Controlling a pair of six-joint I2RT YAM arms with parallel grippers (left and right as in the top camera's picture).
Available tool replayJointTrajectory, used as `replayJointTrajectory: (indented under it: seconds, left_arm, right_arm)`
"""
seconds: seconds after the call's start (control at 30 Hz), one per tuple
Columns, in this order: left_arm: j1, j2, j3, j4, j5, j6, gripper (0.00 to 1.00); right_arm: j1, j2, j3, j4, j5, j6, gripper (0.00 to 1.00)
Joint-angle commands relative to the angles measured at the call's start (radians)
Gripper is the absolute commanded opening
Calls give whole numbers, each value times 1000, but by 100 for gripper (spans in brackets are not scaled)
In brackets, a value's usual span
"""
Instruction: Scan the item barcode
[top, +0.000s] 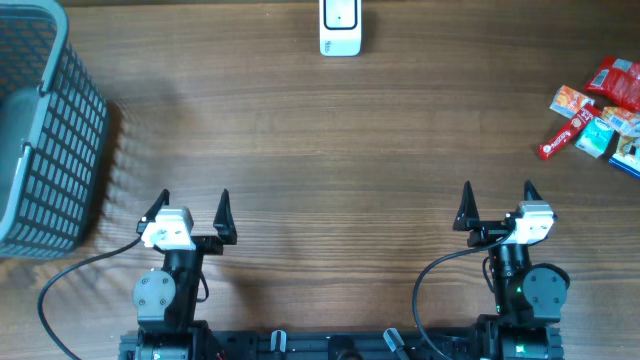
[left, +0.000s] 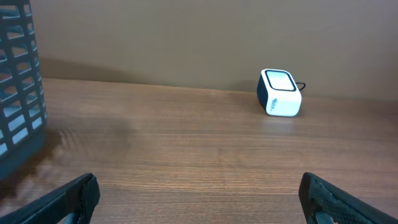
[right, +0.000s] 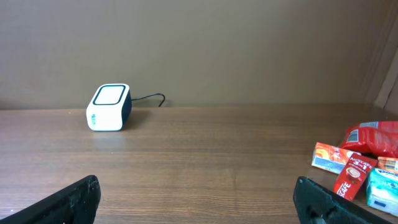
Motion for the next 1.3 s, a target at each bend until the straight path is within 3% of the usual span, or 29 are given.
replayJointTrajectory:
  seconds: [0.0,1.27]
  left_arm:
    - [-3,-11,-6,-6,-18,31,100]
    - [-3,-11,-6,-3,-85,53,100]
  right_arm:
    - [-4,-11,-3,3,-5,-17,100]
    - [-4,-11,-3,3,-5,-17,100]
